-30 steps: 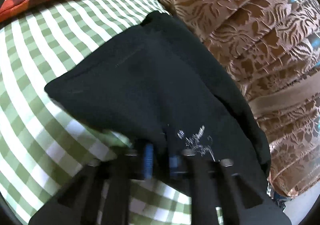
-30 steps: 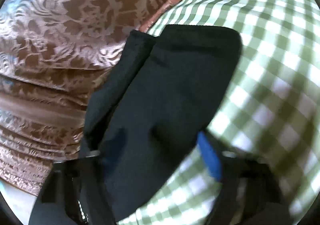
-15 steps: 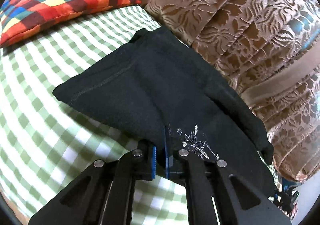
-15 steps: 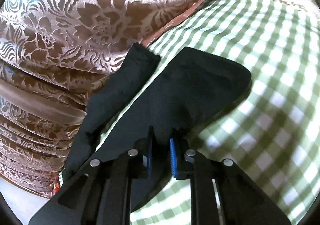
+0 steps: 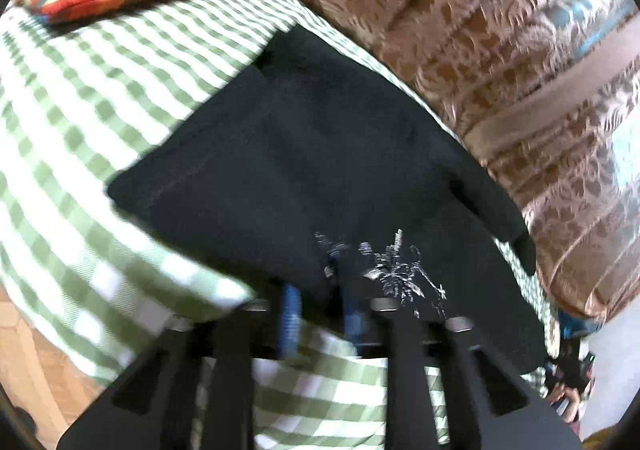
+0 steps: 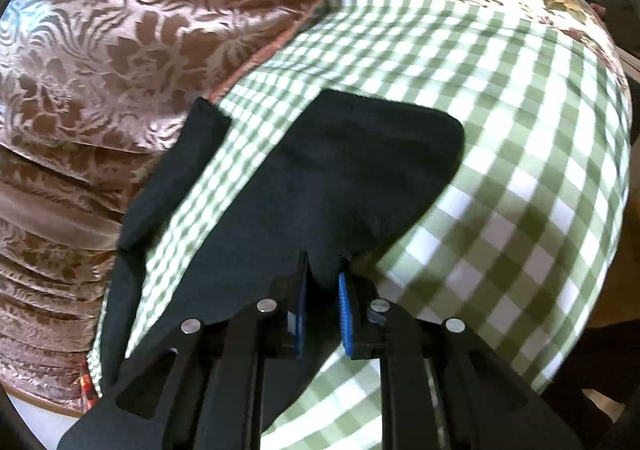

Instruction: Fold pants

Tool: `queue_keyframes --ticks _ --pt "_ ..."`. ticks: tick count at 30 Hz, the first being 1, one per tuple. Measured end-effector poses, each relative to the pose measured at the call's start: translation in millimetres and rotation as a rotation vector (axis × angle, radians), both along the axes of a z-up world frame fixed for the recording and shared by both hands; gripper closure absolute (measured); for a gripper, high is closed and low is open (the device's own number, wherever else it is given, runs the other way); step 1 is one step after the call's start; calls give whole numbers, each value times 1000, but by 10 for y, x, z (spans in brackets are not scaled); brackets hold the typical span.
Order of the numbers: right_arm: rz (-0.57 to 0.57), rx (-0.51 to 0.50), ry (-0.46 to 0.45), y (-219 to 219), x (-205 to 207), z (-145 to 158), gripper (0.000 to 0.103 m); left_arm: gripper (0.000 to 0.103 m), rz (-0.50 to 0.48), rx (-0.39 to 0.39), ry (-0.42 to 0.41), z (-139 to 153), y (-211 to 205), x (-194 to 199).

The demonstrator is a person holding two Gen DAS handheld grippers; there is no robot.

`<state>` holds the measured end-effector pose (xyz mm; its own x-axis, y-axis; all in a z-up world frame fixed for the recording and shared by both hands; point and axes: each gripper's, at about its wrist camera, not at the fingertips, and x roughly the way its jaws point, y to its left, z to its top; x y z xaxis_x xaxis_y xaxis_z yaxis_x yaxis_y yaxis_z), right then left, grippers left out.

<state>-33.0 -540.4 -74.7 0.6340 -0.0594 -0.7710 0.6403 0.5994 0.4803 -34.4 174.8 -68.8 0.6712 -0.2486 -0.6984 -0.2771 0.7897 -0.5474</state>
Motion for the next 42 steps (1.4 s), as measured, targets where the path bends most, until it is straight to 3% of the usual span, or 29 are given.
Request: queue_keyframes --ticks 1,2,4,7,10,11,12,15,18,21,23,25,29,34,38,42 --pt "-14 -37 17 15 1 29 77 55 20 -41 -24 5 79 -65" --pt "-37 -61 24 13 -14 47 49 52 32 -79 -46 6 139 -115" --pt "-117 -124 4 -2 -102 140 21 51 85 -129 -73 12 305 -214" --pt "-142 -224 -23 38 -145 352 21 46 147 -194 -73 -35 506 -226" --pt "-43 -218 -108 253 -53 526 20 49 183 -192 -44 -92 538 -140" --pt "7 -222 -122 364 20 560 18 82 180 -171 -37 -91 524 -91" --pt "73 -222 -134 515 119 581 18 98 181 -125 -26 -63 492 -69" --pt "343 -151 -184 1091 476 541 18 98 186 -40 -31 56 447 -129" --pt "570 -100 -181 1692 783 390 18 98 179 25 44 -26 461 -130" --pt "723 -73 -128 2209 1041 185 18 89 147 66 104 -73 478 -71" --pt "788 -58 -115 2407 1132 83 18 62 170 154 85 133 522 -77" --pt "845 -50 -103 2589 1180 -19 18 56 204 196 18 396 669 -88" --pt "903 -38 -90 2745 1241 -162 18 53 175 179 -50 716 899 257" --pt "918 -28 -87 2733 1297 -246 15 53 56 53 -48 782 970 1333" --pt "917 0 -86 2765 1380 -288 13 45 9 1 48 619 1011 2203" --pt "912 12 -83 2822 1438 -317 9 44 76 5 177 343 1105 2919"
